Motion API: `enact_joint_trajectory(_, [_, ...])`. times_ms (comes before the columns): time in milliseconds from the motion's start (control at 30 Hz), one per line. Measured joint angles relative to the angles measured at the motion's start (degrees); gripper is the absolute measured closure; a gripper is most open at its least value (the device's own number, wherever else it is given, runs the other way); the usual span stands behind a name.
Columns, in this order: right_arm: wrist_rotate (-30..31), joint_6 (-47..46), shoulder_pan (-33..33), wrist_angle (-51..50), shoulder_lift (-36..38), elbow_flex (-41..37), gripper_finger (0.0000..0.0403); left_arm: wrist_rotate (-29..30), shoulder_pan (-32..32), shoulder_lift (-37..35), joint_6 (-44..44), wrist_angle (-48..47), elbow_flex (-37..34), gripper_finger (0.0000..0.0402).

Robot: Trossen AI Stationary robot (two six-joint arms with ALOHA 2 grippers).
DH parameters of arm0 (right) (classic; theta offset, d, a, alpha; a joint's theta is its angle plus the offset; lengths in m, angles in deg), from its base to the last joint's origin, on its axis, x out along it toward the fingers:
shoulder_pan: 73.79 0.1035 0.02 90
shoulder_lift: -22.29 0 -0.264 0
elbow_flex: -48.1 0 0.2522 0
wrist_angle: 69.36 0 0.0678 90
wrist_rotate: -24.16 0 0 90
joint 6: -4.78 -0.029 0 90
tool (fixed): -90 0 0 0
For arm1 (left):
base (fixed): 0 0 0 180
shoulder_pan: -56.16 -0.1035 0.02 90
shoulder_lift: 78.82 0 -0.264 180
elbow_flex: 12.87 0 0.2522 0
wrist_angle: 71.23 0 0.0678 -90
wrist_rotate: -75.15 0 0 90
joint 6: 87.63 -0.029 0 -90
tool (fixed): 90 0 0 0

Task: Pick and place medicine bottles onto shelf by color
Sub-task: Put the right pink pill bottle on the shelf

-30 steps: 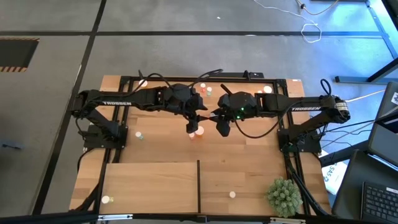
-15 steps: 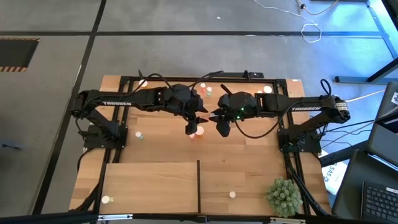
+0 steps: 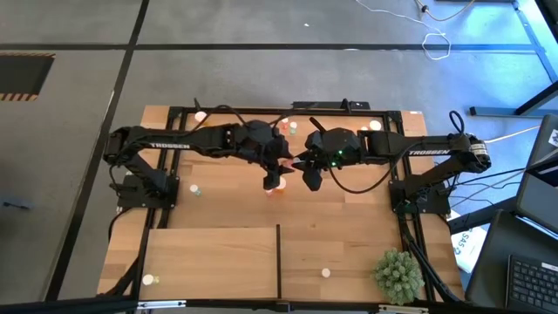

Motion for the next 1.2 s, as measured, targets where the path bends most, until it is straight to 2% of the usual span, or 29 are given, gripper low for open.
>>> enact_joint_trajectory(400, [0.0, 0.0, 0.0, 0.0, 0.0, 0.0, 0.0275, 0.0, 0.0, 0.0, -0.3, 0.4, 0.0, 0.0210])
enact_joint_trajectory(1000, [-0.1, 0.0, 0.0, -0.1, 0.0, 0.0, 0.0275, 0.0, 0.0, 0.0, -0.5, 0.4, 0.0, 0.0283])
enact_joint_trajectory(1200, [-0.1, 0.0, 0.0, -0.1, 0.0, 0.0, 0.0275, 0.0, 0.0, 0.0, -0.5, 0.5, 0.0, 0.0295])
